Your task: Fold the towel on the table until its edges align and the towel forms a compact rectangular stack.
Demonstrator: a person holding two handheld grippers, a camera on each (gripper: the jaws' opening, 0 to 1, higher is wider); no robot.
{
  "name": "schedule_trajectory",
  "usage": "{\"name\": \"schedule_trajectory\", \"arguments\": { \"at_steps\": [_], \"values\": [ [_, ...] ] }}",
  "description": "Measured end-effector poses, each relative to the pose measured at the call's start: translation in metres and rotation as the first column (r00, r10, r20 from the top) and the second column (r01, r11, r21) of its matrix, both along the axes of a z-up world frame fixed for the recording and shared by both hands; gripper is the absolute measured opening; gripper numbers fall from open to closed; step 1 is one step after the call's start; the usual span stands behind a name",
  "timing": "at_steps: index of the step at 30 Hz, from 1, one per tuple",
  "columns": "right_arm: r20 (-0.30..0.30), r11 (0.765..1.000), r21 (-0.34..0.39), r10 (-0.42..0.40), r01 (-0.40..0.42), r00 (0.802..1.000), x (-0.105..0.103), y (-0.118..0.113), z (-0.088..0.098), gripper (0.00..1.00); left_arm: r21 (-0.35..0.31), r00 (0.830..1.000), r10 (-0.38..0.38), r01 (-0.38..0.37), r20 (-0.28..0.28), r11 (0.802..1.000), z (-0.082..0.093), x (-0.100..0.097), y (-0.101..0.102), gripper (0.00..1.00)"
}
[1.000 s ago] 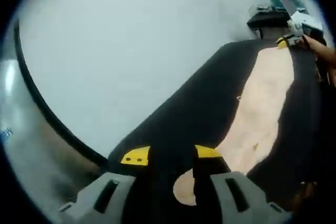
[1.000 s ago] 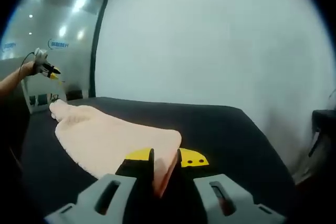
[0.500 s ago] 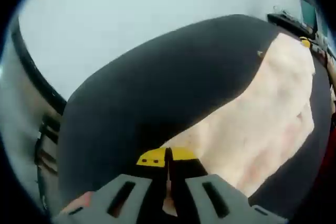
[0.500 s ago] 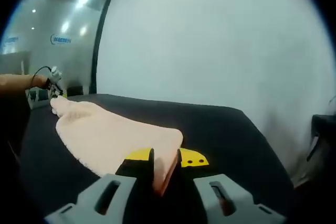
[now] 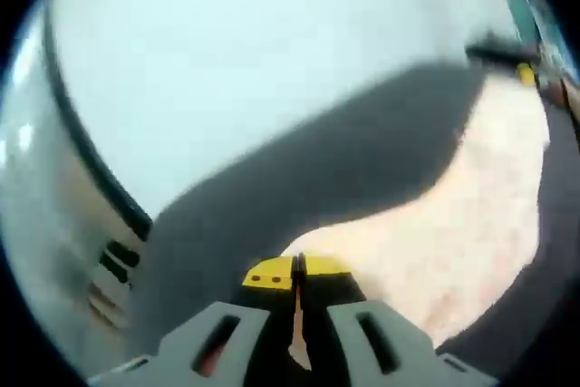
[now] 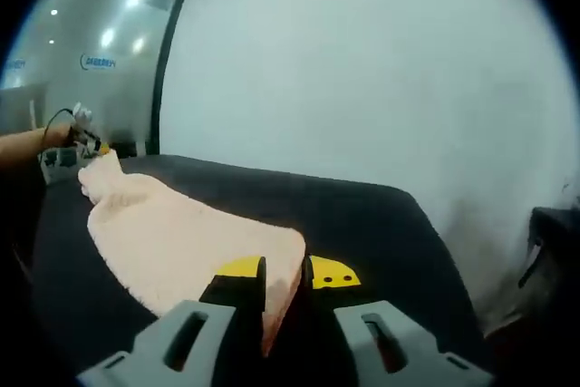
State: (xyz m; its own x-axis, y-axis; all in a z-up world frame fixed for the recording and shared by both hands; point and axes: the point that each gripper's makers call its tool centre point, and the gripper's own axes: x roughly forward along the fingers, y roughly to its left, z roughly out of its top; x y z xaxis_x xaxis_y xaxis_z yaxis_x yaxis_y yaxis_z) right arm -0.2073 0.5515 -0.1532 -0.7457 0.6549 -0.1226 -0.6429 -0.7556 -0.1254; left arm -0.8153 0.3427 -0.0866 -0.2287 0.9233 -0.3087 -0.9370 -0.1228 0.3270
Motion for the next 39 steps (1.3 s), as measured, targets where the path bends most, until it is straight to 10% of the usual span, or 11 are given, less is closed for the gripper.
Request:
{"name": "schedule_trajectory", "arguments": {
  "at_steps": [3, 8, 16, 21, 24, 27, 35, 39],
  "values": [
    [0.059, 0.997, -0.07, 0.045, -0.041, 0.997, -0.024, 0.02, 0.009, 0.14, 0.142, 0.997, -0.065, 0.07, -0.038, 0.987, 0.073, 0.014, -0.003, 0.0],
    [0.248, 0.98, -0.199, 0.071, -0.021, 0.966, -0.05, 0.051, -0.021, 0.13, 0.2, 0.97, -0.096, 0.142, -0.223, 0.969, 0.136, 0.043, -0.012, 0.0],
    [0.361, 0.968, -0.243, 0.155, -0.068, 0.92, -0.069, 0.064, -0.065, 0.19, 0.25, 0.956, -0.12, 0.189, -0.268, 0.95, 0.159, 0.064, -0.024, 0.0],
    [0.196, 0.945, -0.325, 0.103, -0.035, 0.975, -0.062, 0.078, -0.049, 0.25, 0.272, 0.937, -0.112, 0.207, -0.33, 0.94, 0.177, 0.068, -0.031, 0.0],
    [0.195, 0.939, -0.327, 0.175, -0.104, 0.965, -0.069, 0.069, -0.054, 0.01, 0.287, 0.94, -0.11, 0.207, -0.323, 0.935, 0.182, 0.068, -0.034, 0.0],
    [0.174, 0.94, -0.306, 0.212, -0.152, 0.962, -0.074, 0.061, -0.044, 0.0, 0.289, 0.941, -0.117, 0.214, -0.319, 0.933, 0.178, 0.072, -0.034, 0.0],
    [-0.04, 0.993, -0.074, 0.09, -0.093, 0.995, -0.054, 0.076, 0.088, 0.0, 0.274, 0.951, -0.061, 0.148, -0.302, 0.95, 0.184, 0.048, -0.019, 0.0],
    [-0.071, 0.993, 0.113, 0.034, -0.026, 0.997, -0.059, 0.091, 0.157, 0.0, 0.254, 0.99, -0.077, 0.106, -0.122, 0.962, 0.175, 0.019, 0.036, 0.0]
  ]
}}
